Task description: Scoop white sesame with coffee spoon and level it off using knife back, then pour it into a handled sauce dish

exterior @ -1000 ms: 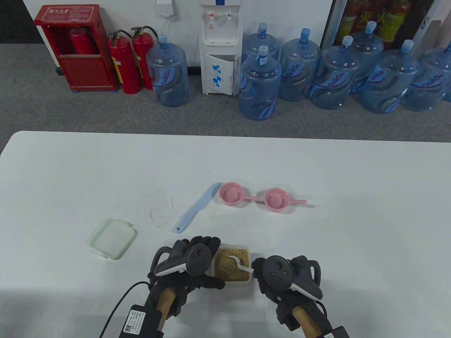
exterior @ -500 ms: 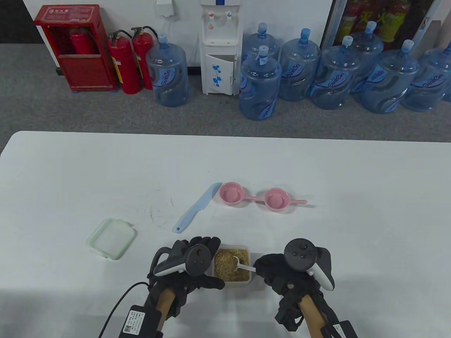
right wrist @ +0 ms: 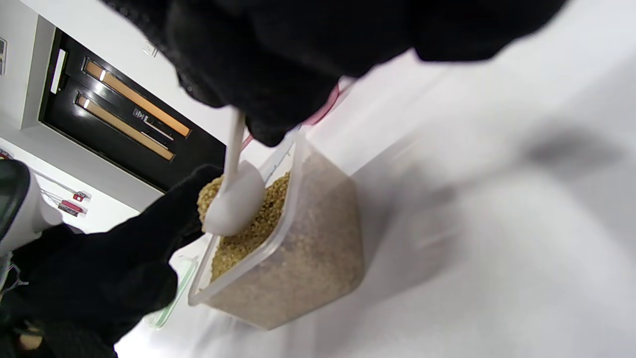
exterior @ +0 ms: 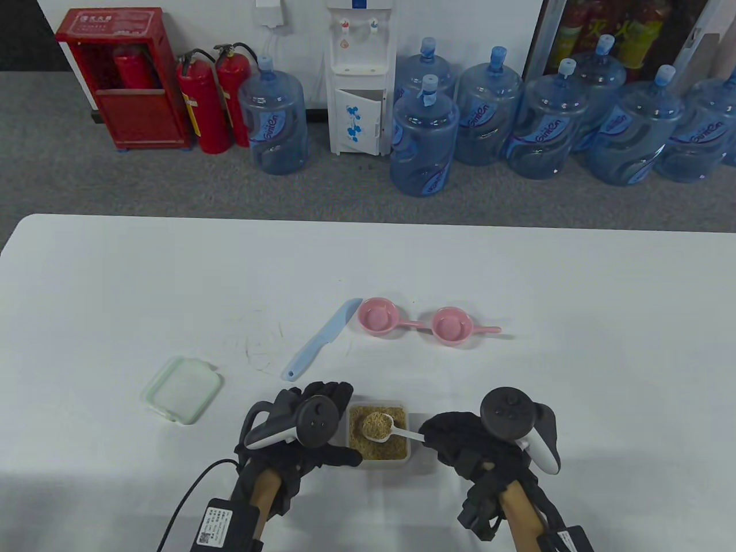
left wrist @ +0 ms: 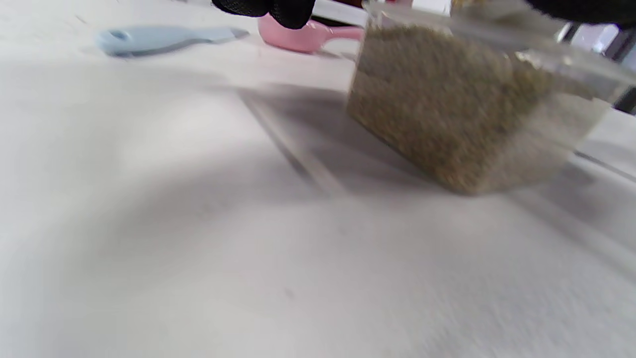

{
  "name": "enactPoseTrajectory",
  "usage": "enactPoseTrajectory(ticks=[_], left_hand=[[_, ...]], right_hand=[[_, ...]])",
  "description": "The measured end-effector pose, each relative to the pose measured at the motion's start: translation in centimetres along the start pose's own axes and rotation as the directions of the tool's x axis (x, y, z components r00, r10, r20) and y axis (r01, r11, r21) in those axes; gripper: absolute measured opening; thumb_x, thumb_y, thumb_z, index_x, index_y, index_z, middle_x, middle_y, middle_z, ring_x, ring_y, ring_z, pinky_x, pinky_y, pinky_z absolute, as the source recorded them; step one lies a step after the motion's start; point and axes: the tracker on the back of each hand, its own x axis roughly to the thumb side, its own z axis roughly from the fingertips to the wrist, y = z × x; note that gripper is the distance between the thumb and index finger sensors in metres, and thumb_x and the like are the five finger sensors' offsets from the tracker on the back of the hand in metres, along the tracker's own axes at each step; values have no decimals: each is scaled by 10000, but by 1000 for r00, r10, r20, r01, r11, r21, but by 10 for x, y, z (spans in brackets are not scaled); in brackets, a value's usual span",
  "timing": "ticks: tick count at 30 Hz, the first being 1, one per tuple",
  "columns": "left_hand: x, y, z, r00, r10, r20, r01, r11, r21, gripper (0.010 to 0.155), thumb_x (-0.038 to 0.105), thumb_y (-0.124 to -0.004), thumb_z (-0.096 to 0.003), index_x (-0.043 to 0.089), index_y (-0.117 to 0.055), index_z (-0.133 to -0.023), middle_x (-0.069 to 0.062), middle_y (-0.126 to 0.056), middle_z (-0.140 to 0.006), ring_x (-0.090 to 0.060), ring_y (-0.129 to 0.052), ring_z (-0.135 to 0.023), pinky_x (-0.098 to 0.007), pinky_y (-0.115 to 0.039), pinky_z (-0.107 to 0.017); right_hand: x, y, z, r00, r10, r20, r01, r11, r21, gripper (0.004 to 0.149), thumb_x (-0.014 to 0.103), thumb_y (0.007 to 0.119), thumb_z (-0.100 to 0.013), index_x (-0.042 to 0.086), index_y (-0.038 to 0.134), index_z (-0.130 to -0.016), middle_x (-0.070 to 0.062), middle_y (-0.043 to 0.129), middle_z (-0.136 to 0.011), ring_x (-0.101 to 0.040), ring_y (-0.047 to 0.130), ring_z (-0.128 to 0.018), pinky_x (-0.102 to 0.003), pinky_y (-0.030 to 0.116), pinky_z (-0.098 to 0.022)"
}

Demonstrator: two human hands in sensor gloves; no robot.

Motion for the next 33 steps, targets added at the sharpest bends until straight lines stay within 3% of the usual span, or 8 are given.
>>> enactPoseTrajectory(ticks=[4, 7, 12, 16, 25, 33], left_hand=[[-17, 19, 2, 991, -36, -130, 46, 996, 72, 1017, 728, -632, -417, 199, -268, -1205, -99, -354, -1274, -432, -395, -1214, -690, -368, -831], [-30, 31, -5, 966, -65, -251, 85, 994, 71, 954, 709, -625, -446, 218, -322, -1206, -77, -409, -1271, -417, -455, -1210, -684, -394, -832], [-49, 51, -28, 906, -15, -423, 44, 997, 58, 861, 674, -615, -487, 245, -394, -1200, -61, -462, -1264, -419, -503, -1197, -672, -427, -833], [-58, 60, -55, 846, -56, -530, 91, 995, 39, 749, 607, -649, -531, 253, -488, -1171, -40, -579, -1220, -382, -621, -1158, -645, -483, -828], [-61, 44, -105, 755, -155, -638, 131, 988, -85, 673, 554, -734, -532, 240, -601, -1112, -11, -749, -1087, -308, -820, -1011, -578, -576, -809], [-66, 35, -118, 726, -208, -655, 182, 977, -108, 549, 505, -788, -518, 237, -736, -995, 20, -870, -911, -257, -927, -837, -566, -619, -786]], right_hand=[[-1, 0, -1, 1000, -7, 5, 7, 1000, 5, 400, 328, 746, -578, 108, 904, -871, -28, 980, -396, -40, 891, -147, -333, 860, -202], [-1, -1, -1, 1000, -4, 6, 4, 1000, 8, 398, 328, 747, -578, 108, 904, -871, -28, 980, -397, -42, 891, -147, -334, 860, -204], [-1, -3, -1, 1000, 4, 14, -4, 1000, 11, 398, 328, 747, -579, 110, 902, -874, -30, 979, -400, -45, 892, -150, -336, 859, -206], [-2, -4, -1, 1000, 7, 15, -7, 1000, 15, 399, 327, 748, -580, 109, 902, -875, -32, 978, -402, -46, 892, -151, -337, 859, -208], [-1, -5, -2, 1000, 11, 25, -11, 1000, 29, 399, 328, 748, -580, 109, 902, -877, -32, 978, -404, -47, 893, -152, -339, 859, -210], [-3, -6, -3, 1000, 5, 23, -5, 1000, 29, 400, 328, 748, -581, 109, 899, -880, -34, 977, -407, -49, 893, -156, -340, 859, -213]])
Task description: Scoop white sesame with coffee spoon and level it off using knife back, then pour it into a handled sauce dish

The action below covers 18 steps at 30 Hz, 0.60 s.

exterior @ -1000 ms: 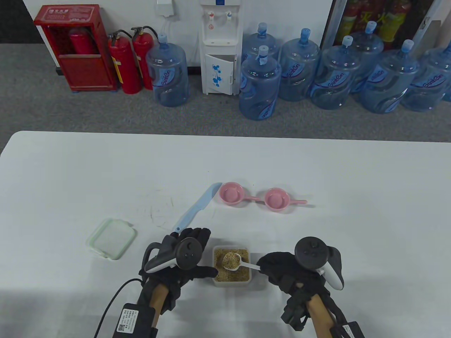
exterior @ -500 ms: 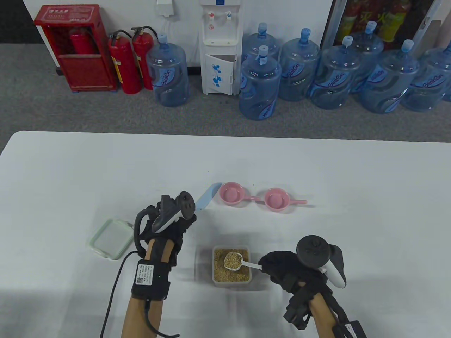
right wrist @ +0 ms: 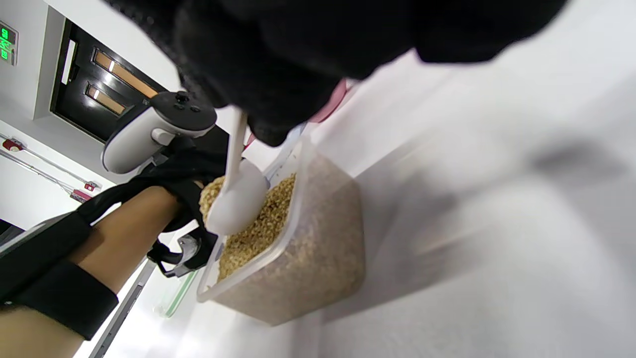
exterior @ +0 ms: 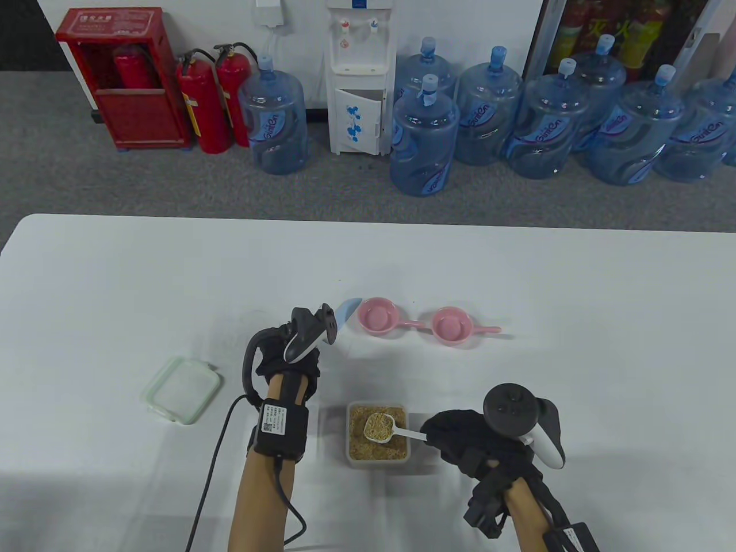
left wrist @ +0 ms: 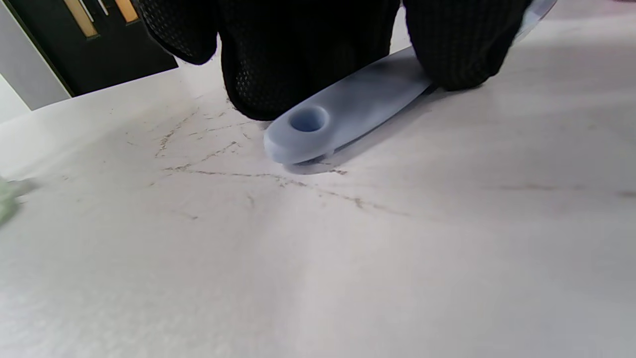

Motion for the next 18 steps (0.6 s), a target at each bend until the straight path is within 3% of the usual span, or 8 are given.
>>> enactPoseTrajectory(ticks=[12, 18], left_hand=[[-24, -1, -2, 990, 137, 38, -130, 981, -145, 472, 491, -795, -516, 233, -785, -911, 23, -904, -802, -222, -966, -718, -603, -584, -788], [-50, 13, 18, 982, 182, 58, -181, 983, -22, 453, 474, -800, -522, 228, -793, -903, -5, -902, -748, -210, -959, -646, -582, -608, -778]], right_hand=[[-1, 0, 0, 1000, -5, -4, 5, 1000, 0, 401, 327, 747, -583, 109, 895, -885, -35, 976, -413, -52, 896, -161, -343, 859, -219], [-1, -1, 0, 1000, -4, -4, 4, 1000, -1, 403, 328, 748, -582, 108, 895, -886, -35, 976, -414, -53, 896, -162, -343, 860, -219]])
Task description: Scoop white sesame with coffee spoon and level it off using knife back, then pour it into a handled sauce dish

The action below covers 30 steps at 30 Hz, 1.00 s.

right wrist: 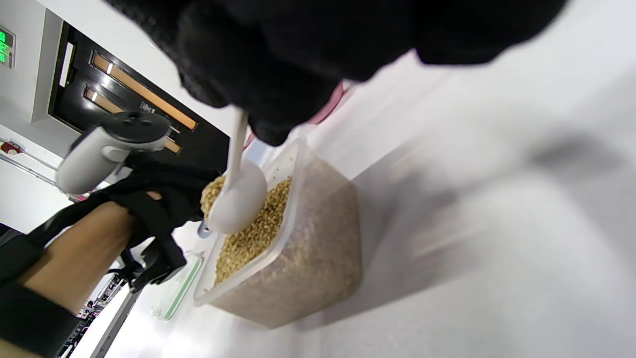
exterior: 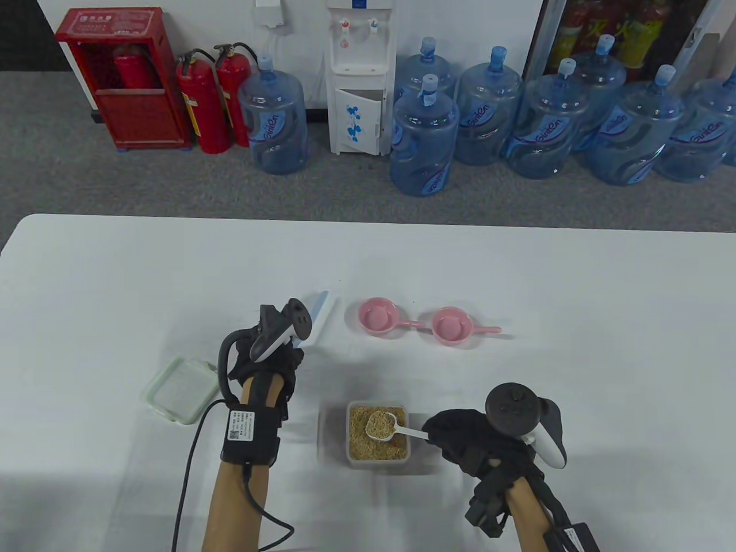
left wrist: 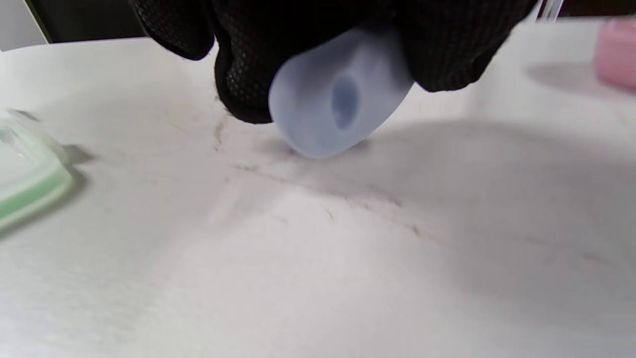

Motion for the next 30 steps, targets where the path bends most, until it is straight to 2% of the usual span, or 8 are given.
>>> enactPoseTrajectory(ticks=[5, 10, 14, 17, 23, 30], left_hand=[[-16, 14, 39, 990, 98, 106, -109, 989, 98, 444, 472, -788, -534, 220, -786, -900, -19, -893, -720, -195, -954, -580, -558, -645, -757], [-9, 18, 90, 957, 114, 266, -154, 979, 136, 441, 470, -773, -544, 210, -786, -900, -26, -892, -712, -196, -952, -564, -554, -655, -747], [8, 9, 135, 897, 139, 419, -208, 970, 123, 442, 466, -770, -546, 208, -781, -903, -26, -890, -719, -198, -953, -573, -555, -657, -746], [20, -2, 157, 865, 125, 485, -201, 974, 108, 443, 463, -765, -548, 205, -776, -908, -28, -886, -727, -201, -951, -580, -558, -656, -745], [43, -29, 176, 812, 121, 571, -173, 984, 38, 443, 465, -764, -549, 205, -775, -907, -29, -887, -723, -197, -951, -575, -555, -660, -741], [49, -41, 176, 792, 160, 590, -163, 985, -49, 442, 467, -758, -551, 203, -776, -906, -28, -888, -721, -195, -952, -571, -553, -661, -738]], right_hand=[[0, 0, 0, 1000, 1, -4, -1, 1000, -7, 402, 327, 746, -585, 108, 895, -886, -35, 976, -415, -52, 897, -164, -343, 860, -221], [1, -1, 2, 1000, 6, -9, -6, 1000, -20, 402, 328, 746, -584, 110, 894, -886, -35, 976, -415, -52, 897, -165, -343, 860, -221], [1, -1, 2, 1000, 4, -8, -4, 1000, -18, 401, 327, 746, -584, 109, 895, -887, -35, 976, -415, -53, 898, -161, -344, 860, -221], [1, 0, 2, 1000, 7, -11, -7, 1000, -14, 401, 326, 747, -584, 110, 894, -888, -35, 976, -414, -53, 898, -163, -344, 860, -220], [1, -1, 3, 1000, 14, -17, -14, 1000, -19, 401, 326, 747, -584, 109, 894, -888, -36, 976, -415, -54, 898, -163, -344, 860, -221], [1, -1, 3, 1000, 20, -20, -21, 1000, -21, 403, 325, 747, -584, 107, 893, -889, -37, 976, -415, -54, 899, -163, -345, 860, -221]])
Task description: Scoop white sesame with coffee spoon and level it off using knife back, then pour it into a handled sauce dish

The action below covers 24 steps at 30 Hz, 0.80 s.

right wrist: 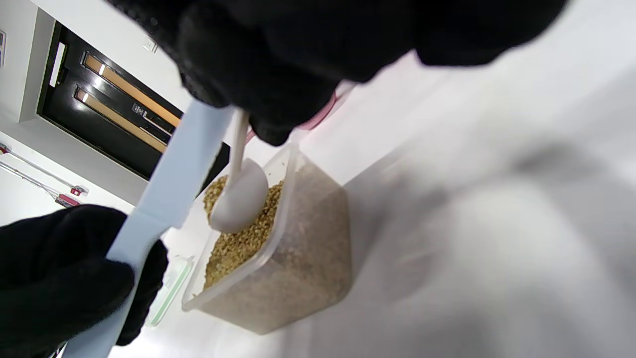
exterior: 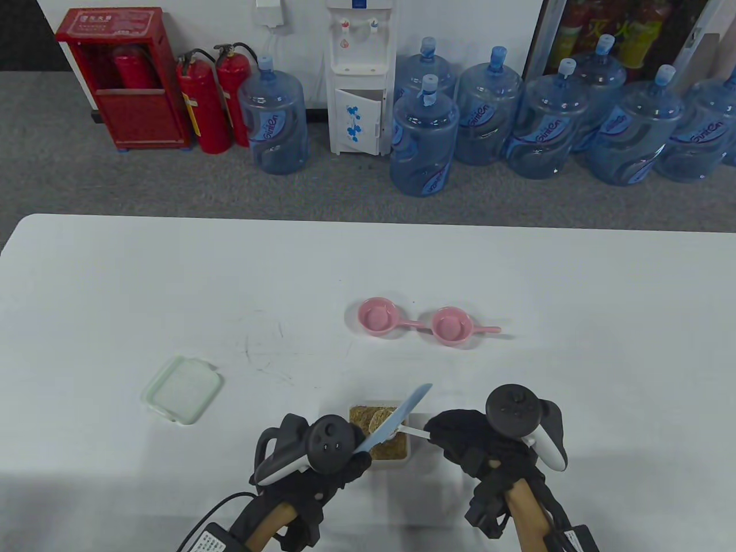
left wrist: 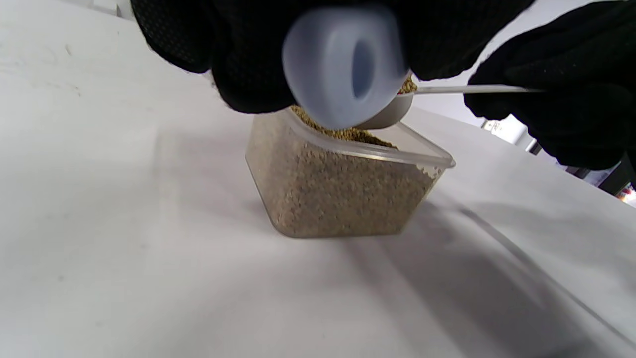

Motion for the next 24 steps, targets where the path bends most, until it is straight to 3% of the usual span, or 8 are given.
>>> enactPoseTrajectory(ticks=[24], left_hand=[[-21, 1, -3, 997, -3, -83, -2, 998, -61, 440, 465, -764, -549, 202, -781, -901, -32, -890, -716, -193, -952, -551, -548, -666, -735]], right_hand=[[-3, -5, 2, 999, -25, 23, 25, 1000, 5, 402, 320, 751, -583, 101, 898, -886, -41, 977, -417, -59, 900, -164, -349, 860, -225]])
